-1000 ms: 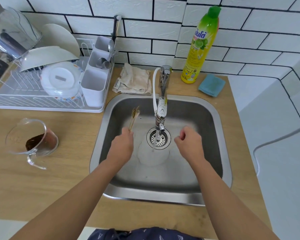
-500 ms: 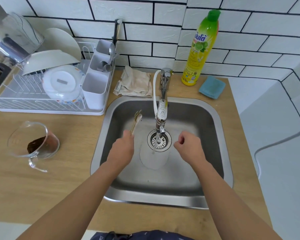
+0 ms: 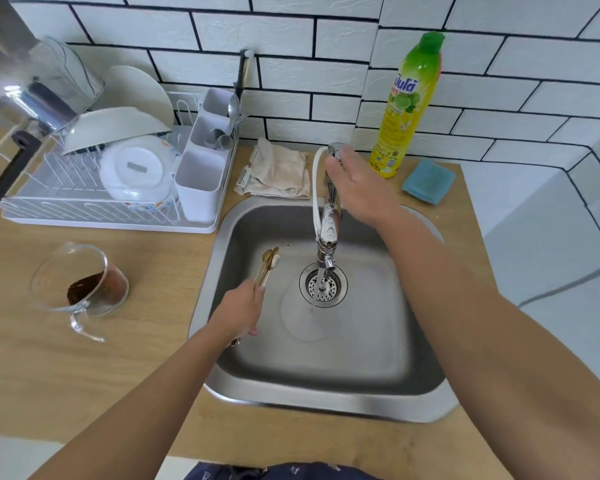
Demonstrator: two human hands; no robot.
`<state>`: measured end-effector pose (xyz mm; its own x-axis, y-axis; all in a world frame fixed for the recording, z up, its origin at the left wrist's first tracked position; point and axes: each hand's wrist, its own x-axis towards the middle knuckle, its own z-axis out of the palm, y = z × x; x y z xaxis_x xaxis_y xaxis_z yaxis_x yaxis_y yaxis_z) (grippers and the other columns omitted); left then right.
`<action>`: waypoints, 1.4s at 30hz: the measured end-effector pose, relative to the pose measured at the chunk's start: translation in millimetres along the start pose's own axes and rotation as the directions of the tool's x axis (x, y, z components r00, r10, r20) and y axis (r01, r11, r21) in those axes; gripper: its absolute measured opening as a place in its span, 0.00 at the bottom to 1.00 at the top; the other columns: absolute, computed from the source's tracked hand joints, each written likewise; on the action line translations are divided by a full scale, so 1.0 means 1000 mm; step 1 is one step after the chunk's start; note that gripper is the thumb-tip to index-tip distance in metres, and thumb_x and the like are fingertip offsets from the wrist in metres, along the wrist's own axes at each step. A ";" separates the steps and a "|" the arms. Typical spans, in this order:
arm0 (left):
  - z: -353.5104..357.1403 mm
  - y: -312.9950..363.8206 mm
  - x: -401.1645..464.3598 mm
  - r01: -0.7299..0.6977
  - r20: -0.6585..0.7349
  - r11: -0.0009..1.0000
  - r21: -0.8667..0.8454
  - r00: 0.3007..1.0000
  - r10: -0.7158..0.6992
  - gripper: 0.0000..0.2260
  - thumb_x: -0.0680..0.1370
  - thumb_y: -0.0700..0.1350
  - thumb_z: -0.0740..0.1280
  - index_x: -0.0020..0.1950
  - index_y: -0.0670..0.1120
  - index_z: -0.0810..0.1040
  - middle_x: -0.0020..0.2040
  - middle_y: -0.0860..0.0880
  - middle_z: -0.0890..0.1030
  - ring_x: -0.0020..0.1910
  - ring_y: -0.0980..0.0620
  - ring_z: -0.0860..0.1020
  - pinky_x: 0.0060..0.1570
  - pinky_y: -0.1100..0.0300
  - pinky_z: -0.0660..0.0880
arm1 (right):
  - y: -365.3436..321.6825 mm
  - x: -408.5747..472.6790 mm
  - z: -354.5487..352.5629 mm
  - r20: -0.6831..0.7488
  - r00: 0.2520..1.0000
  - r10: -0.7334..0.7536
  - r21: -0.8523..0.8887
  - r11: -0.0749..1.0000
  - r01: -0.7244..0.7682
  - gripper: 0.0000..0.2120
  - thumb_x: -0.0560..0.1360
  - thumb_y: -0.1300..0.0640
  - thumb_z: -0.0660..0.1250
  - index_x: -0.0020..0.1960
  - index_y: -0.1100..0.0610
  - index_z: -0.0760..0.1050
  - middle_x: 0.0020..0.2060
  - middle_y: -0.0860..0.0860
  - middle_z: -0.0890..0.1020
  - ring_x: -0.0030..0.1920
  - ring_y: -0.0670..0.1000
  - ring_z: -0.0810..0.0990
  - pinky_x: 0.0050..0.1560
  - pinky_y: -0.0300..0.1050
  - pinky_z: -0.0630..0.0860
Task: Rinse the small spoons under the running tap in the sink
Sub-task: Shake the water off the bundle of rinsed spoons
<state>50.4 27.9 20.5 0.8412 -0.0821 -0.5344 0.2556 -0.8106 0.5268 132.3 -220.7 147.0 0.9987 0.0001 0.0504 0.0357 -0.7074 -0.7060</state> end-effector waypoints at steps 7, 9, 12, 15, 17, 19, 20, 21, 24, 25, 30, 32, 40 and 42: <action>0.000 0.006 -0.008 -0.007 0.016 1.000 -0.024 1.000 0.007 0.11 0.85 0.51 0.57 0.62 0.46 0.69 0.54 0.44 0.80 0.43 0.49 0.83 0.42 0.53 0.84 | 0.012 0.001 0.011 0.103 0.995 0.012 -0.037 0.999 -0.008 0.24 0.85 0.38 0.46 0.65 0.51 0.72 0.65 0.50 0.72 0.69 0.50 0.68 0.78 0.56 0.59; 0.002 0.008 -0.009 -0.011 0.016 0.999 -0.031 1.000 0.011 0.11 0.85 0.51 0.57 0.62 0.46 0.69 0.54 0.44 0.80 0.43 0.48 0.83 0.42 0.52 0.84 | 0.019 -0.009 0.010 0.129 0.989 0.073 0.167 0.981 -0.094 0.32 0.83 0.33 0.48 0.80 0.50 0.63 0.80 0.49 0.64 0.80 0.48 0.59 0.82 0.52 0.50; 0.001 0.010 -0.013 -0.018 0.005 0.999 -0.034 1.000 0.018 0.10 0.84 0.52 0.57 0.59 0.47 0.70 0.51 0.45 0.80 0.40 0.49 0.84 0.42 0.51 0.84 | 0.030 -0.036 0.007 -0.030 0.950 0.312 0.411 0.870 -0.273 0.31 0.75 0.26 0.56 0.69 0.42 0.76 0.71 0.44 0.77 0.71 0.48 0.74 0.71 0.52 0.70; 0.000 0.010 -0.019 -0.034 -0.007 0.999 -0.034 0.999 0.034 0.10 0.84 0.53 0.57 0.55 0.47 0.70 0.46 0.46 0.80 0.39 0.49 0.83 0.41 0.50 0.84 | 0.055 -0.086 0.018 -0.266 0.863 0.429 0.310 0.886 -0.344 0.11 0.73 0.43 0.72 0.42 0.48 0.74 0.42 0.46 0.81 0.43 0.49 0.78 0.43 0.44 0.73; -0.004 0.014 -0.024 -0.053 -0.013 0.998 -0.025 0.999 0.052 0.10 0.84 0.52 0.57 0.53 0.47 0.71 0.45 0.46 0.80 0.39 0.48 0.83 0.42 0.48 0.84 | 0.067 -0.118 0.027 -0.201 0.860 0.470 0.252 0.873 -0.418 0.13 0.70 0.57 0.74 0.36 0.52 0.69 0.34 0.48 0.76 0.36 0.51 0.72 0.35 0.39 0.68; -0.013 0.023 -0.031 -0.080 -0.034 0.996 -0.033 0.996 0.079 0.10 0.84 0.53 0.56 0.51 0.47 0.71 0.45 0.45 0.80 0.38 0.46 0.84 0.42 0.47 0.83 | 0.067 -0.137 0.028 -0.158 0.861 0.484 0.196 0.870 -0.453 0.14 0.69 0.63 0.72 0.34 0.54 0.67 0.30 0.48 0.73 0.34 0.51 0.69 0.31 0.35 0.66; -0.019 0.029 -0.035 -0.100 -0.056 0.994 -0.037 0.994 0.098 0.11 0.85 0.53 0.55 0.50 0.47 0.70 0.44 0.45 0.80 0.38 0.46 0.84 0.41 0.47 0.83 | 0.063 -0.140 0.024 -0.179 0.867 0.465 0.162 0.883 -0.441 0.14 0.69 0.63 0.71 0.34 0.54 0.66 0.29 0.48 0.72 0.33 0.51 0.69 0.31 0.34 0.66; -0.026 0.036 -0.040 -0.127 -0.087 0.991 -0.033 0.988 0.124 0.12 0.85 0.53 0.54 0.50 0.47 0.70 0.43 0.45 0.79 0.38 0.45 0.83 0.40 0.47 0.82 | 0.056 -0.140 0.016 -0.216 0.874 0.436 0.130 0.900 -0.416 0.14 0.69 0.63 0.71 0.34 0.54 0.66 0.29 0.48 0.72 0.33 0.50 0.68 0.32 0.34 0.66; -0.045 0.050 -0.055 -0.250 -0.248 0.968 0.003 0.938 0.243 0.13 0.85 0.53 0.53 0.45 0.48 0.66 0.38 0.45 0.77 0.36 0.43 0.81 0.39 0.47 0.79 | 0.029 -0.135 -0.008 -0.393 0.876 0.280 0.079 0.959 -0.271 0.11 0.68 0.64 0.69 0.35 0.57 0.66 0.31 0.52 0.72 0.33 0.47 0.67 0.33 0.38 0.64; -0.048 0.052 -0.060 -0.304 -0.313 0.953 -0.011 0.906 0.285 0.13 0.85 0.53 0.53 0.43 0.49 0.64 0.35 0.46 0.76 0.33 0.43 0.79 0.37 0.47 0.77 | 0.020 -0.136 -0.015 -0.467 0.857 0.220 0.072 0.975 -0.211 0.11 0.68 0.64 0.69 0.35 0.57 0.66 0.31 0.53 0.72 0.33 0.48 0.67 0.34 0.38 0.64; -0.041 0.047 -0.072 -0.442 -0.517 0.896 -0.042 0.777 0.359 0.13 0.84 0.49 0.57 0.41 0.53 0.60 0.30 0.49 0.73 0.26 0.51 0.72 0.24 0.58 0.62 | 0.013 -0.149 -0.007 -0.531 0.837 0.130 0.036 0.991 -0.131 0.11 0.68 0.63 0.68 0.35 0.51 0.69 0.32 0.48 0.76 0.36 0.45 0.71 0.37 0.36 0.65; -0.041 0.039 -0.060 -0.277 -0.106 0.908 0.316 0.940 0.323 0.07 0.82 0.49 0.64 0.50 0.48 0.69 0.42 0.44 0.81 0.39 0.45 0.82 0.35 0.53 0.74 | 0.026 -0.160 0.014 -0.025 0.942 0.334 -0.079 0.939 -0.335 0.13 0.73 0.61 0.71 0.57 0.54 0.80 0.55 0.52 0.84 0.52 0.44 0.78 0.53 0.40 0.72; -0.036 0.031 -0.055 -0.229 -0.090 0.936 0.268 0.961 0.261 0.08 0.83 0.46 0.61 0.49 0.45 0.66 0.41 0.45 0.79 0.40 0.43 0.80 0.36 0.51 0.72 | 0.034 -0.168 0.028 -0.321 0.895 0.311 -0.003 0.944 -0.329 0.17 0.72 0.65 0.69 0.34 0.52 0.63 0.31 0.48 0.70 0.35 0.50 0.70 0.34 0.42 0.63; -0.026 0.032 -0.060 -0.316 -0.307 0.944 0.094 0.893 0.330 0.11 0.85 0.51 0.53 0.45 0.49 0.61 0.34 0.47 0.76 0.31 0.46 0.75 0.29 0.52 0.66 | 0.030 -0.167 0.023 -0.455 0.860 0.229 0.029 0.970 -0.243 0.16 0.69 0.66 0.68 0.33 0.54 0.63 0.30 0.48 0.69 0.33 0.47 0.68 0.35 0.38 0.65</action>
<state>20.4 22.1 86.1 0.9816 -0.1623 -0.1001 -0.0696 -0.7937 0.6043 -32.8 -225.3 101.5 0.8512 -0.4838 0.2034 -0.2068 -0.6654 -0.7173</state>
